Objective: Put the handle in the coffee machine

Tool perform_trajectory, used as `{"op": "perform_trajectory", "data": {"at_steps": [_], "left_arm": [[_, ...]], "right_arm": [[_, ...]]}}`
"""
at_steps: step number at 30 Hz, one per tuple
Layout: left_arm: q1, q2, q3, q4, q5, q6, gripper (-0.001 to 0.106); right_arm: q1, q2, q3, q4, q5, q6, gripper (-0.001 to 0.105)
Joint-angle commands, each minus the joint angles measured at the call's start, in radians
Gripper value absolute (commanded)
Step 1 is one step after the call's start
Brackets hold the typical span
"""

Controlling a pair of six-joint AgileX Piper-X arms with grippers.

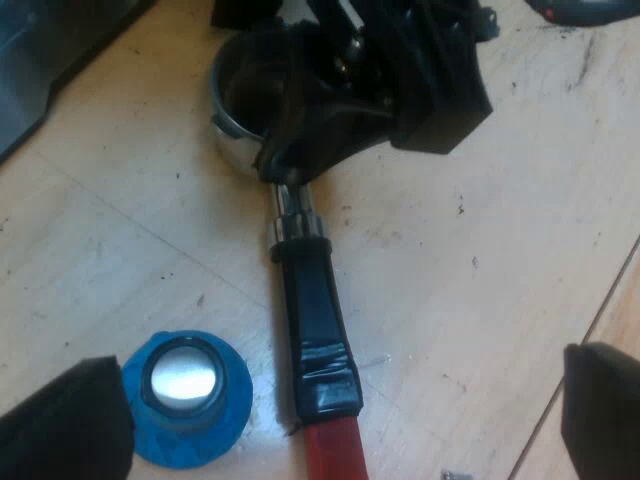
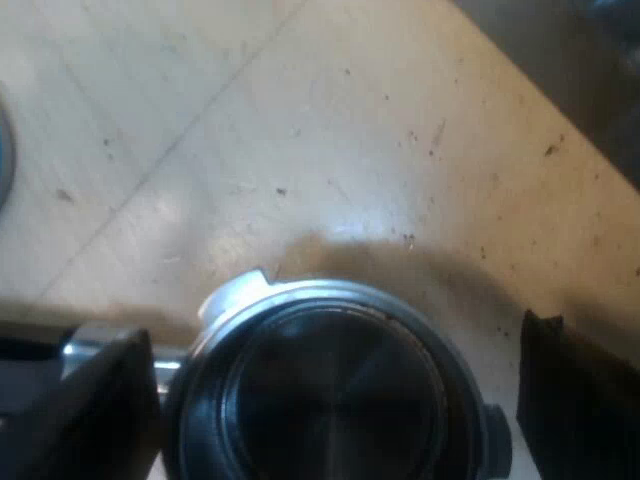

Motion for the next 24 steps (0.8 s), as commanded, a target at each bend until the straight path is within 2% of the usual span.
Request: {"op": "perform_trajectory", "data": {"at_steps": [1,13,16,22,24], "left_arm": [[-0.002,-0.008,-0.004,-0.004,0.014,0.001,0.089],[-0.002,-0.008,-0.004,-0.004,0.014,0.001,0.089],[-0.002,-0.008,-0.004,-0.004,0.014,0.001,0.089],[-0.002,-0.008,-0.004,-0.004,0.014,0.011,0.089],[-0.002,-0.008,-0.004,-0.004,0.014,0.011,0.089]], "right_arm": [[-0.005,0.014,-0.009,0.009,-0.009,-0.017,0.075],[-0.005,0.035,-0.009,0.012,-0.009,-0.025,0.075],[-0.005,0.035,-0.009,0.011,-0.009,-0.025,0.071],[-0.005,0.035,-0.009,0.011,-0.009,-0.025,0.051],[-0.005,0.035,-0.009,0.014,-0.009,-0.025,0.04]]}}
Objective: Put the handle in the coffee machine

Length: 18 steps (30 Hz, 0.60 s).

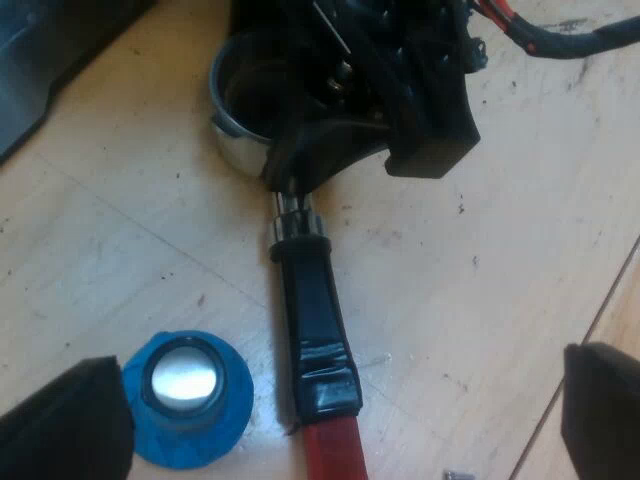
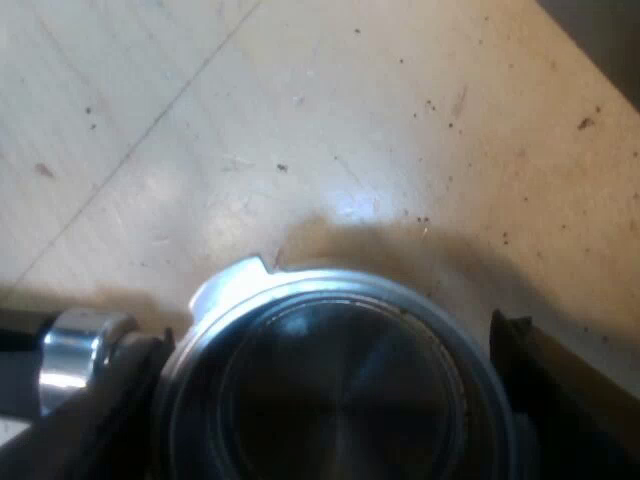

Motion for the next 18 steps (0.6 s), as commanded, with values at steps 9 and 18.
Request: {"op": "perform_trajectory", "data": {"at_steps": [9,18], "left_arm": [[-0.002,-0.008,-0.004,-0.033,0.014,0.001,0.089],[-0.002,-0.008,-0.004,-0.033,0.017,0.145,0.089]], "right_arm": [[-0.005,-0.002,-0.007,0.061,-0.001,0.078,0.0],[-0.005,-0.067,-0.007,0.167,0.076,0.183,0.0]]}}
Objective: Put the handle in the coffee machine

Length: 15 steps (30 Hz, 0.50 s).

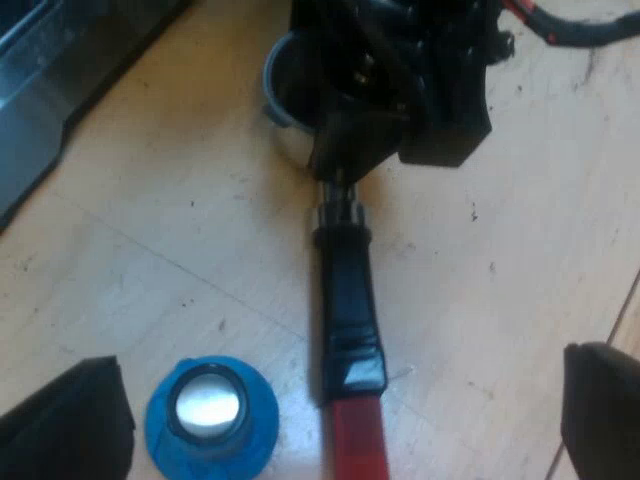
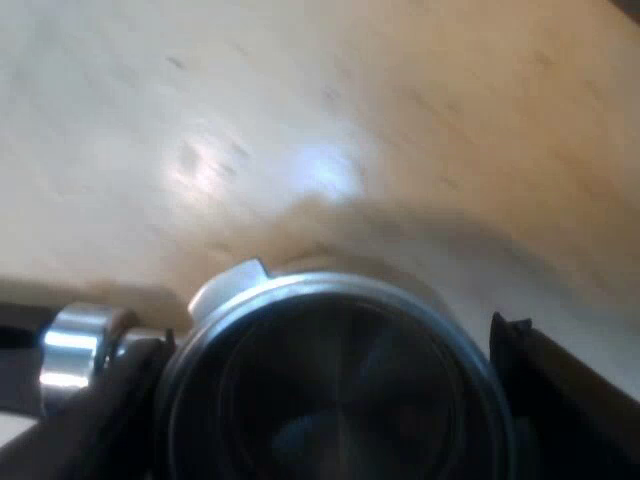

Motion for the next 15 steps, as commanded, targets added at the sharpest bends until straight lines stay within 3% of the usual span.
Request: {"op": "perform_trajectory", "data": {"at_steps": [1,5,7,12,15], "left_arm": [[-0.002,-0.008,-0.004,-0.008,0.018,0.068,0.089],[-0.002,-0.008,-0.004,-0.008,0.023,0.116,0.089],[-0.002,-0.008,-0.004,-0.008,0.021,0.108,0.089],[-0.002,-0.008,-0.004,-0.008,0.025,0.137,0.077],[-0.002,-0.008,-0.004,-0.008,0.027,0.157,0.077]], "right_arm": [[-0.005,-0.039,-0.003,0.028,0.016,0.027,0.0],[-0.005,-0.074,-0.003,0.059,0.043,0.076,0.0],[-0.005,-0.087,-0.003,0.076,0.05,0.09,0.0],[-0.005,-0.156,-0.003,0.124,0.092,0.14,0.0],[-0.005,-0.179,-0.003,0.147,0.095,0.176,0.0]]}}
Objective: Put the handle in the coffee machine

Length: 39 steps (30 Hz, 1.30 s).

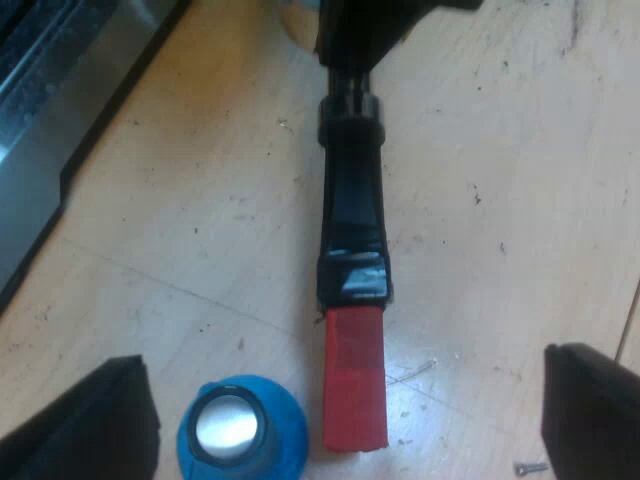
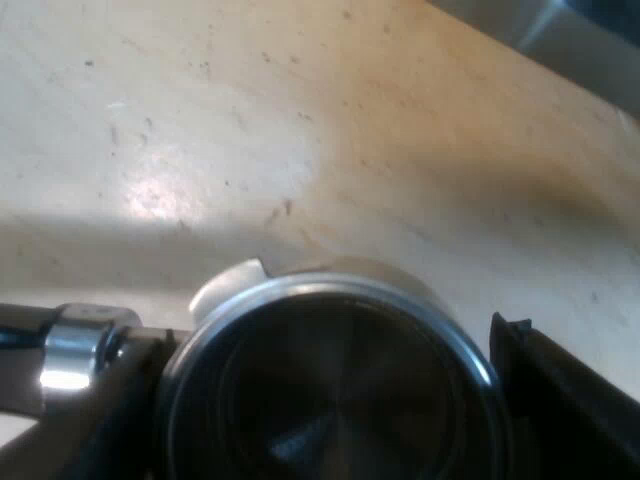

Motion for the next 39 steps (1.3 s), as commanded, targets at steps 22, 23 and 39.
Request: {"op": "perform_trajectory", "data": {"at_steps": [22,23,39], "left_arm": [[-0.181,0.089,-0.004,-0.152,-0.079,0.013,0.077],[-0.181,0.094,-0.004,-0.158,-0.079,0.013,0.077],[-0.181,0.176,-0.001,-0.24,0.004,0.009,0.077]], "right_arm": [[-0.004,-0.168,-0.008,0.052,0.008,0.097,0.0],[-0.004,-0.174,-0.008,0.052,0.008,0.097,0.0],[-0.004,-0.261,-0.008,0.091,-0.001,0.097,0.0]]}}
